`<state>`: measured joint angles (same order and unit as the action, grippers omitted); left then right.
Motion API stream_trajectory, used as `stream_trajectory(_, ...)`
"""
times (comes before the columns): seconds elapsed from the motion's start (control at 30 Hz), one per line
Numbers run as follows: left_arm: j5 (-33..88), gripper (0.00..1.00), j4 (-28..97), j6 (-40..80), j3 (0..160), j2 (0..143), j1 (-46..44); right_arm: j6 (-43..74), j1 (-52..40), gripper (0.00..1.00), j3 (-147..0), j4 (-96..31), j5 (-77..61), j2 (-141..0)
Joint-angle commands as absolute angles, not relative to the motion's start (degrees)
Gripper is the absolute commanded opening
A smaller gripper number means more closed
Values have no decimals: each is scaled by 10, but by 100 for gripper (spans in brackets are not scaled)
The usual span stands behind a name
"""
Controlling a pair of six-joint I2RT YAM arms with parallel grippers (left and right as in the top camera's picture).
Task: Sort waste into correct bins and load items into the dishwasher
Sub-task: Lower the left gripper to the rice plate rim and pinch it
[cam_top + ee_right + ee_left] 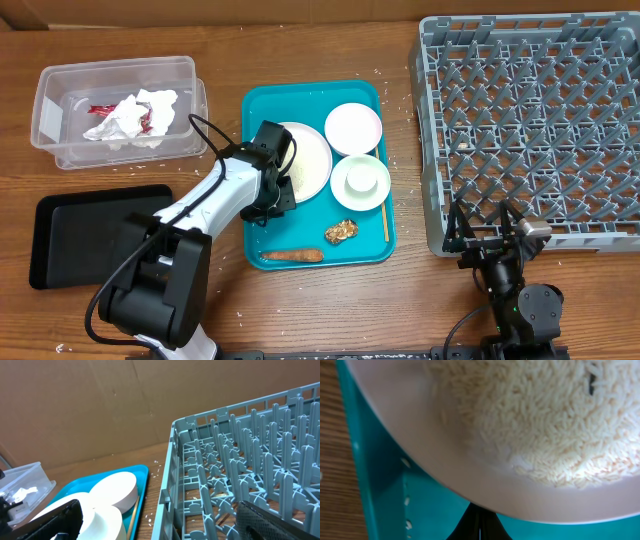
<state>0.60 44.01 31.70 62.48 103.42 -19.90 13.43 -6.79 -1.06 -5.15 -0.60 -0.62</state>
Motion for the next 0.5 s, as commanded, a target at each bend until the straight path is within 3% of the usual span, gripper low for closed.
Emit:
stream_trajectory(0.0,-63,4,428,333,622,1042,-192,130,-67,100,-5,-48,-1,-2)
stream_trajectory(0.37,-26,4,497,287,726,1025,-208,131,-67,100,-5,-48,-1,-2)
stream_trajectory(0.47,-13,12,479,270,738,1013,-229,131,-67,100,-5,-48,-1,-2)
